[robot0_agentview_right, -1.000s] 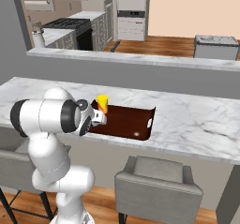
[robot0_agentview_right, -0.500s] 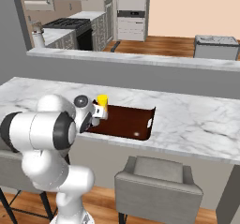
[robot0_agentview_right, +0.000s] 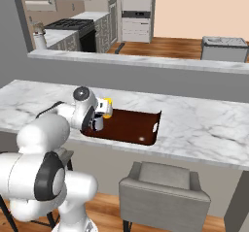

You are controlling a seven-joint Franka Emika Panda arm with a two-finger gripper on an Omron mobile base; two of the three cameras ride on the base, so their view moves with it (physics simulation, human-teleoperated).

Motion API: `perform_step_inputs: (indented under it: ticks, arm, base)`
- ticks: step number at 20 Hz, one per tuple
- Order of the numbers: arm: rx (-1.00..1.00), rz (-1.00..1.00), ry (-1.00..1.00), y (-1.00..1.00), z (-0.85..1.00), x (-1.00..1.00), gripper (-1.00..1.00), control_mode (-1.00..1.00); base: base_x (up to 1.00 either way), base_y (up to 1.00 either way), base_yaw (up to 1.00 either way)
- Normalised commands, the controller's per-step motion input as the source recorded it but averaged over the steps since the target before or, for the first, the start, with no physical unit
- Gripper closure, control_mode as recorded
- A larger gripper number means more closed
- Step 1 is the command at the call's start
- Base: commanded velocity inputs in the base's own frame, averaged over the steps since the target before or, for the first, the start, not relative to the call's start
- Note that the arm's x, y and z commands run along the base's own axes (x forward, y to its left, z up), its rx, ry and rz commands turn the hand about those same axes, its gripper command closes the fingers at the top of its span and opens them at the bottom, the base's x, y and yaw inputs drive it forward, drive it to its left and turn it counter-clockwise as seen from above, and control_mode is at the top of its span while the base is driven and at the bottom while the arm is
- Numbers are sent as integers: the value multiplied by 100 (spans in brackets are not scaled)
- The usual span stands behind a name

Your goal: There is a tray on the dining counter. Grab the cup, mug, and pitcher and place them on the tray. The pitcher may be placed next to the tray if it cannot fit the tray.

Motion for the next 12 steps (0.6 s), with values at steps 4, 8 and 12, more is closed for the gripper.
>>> perform_step_inputs:
  ticks: [4,8,12]
  arm:
    - [0,0,0,-9,78,-74,-100,-100]
    - [0,0,0,-4,86,-85,-100,-100]
    - [0,0,3,0,76,-93,-100,-100]
  base:
    - [0,0,0]
    - [0,0,0]
    - [0,0,0]
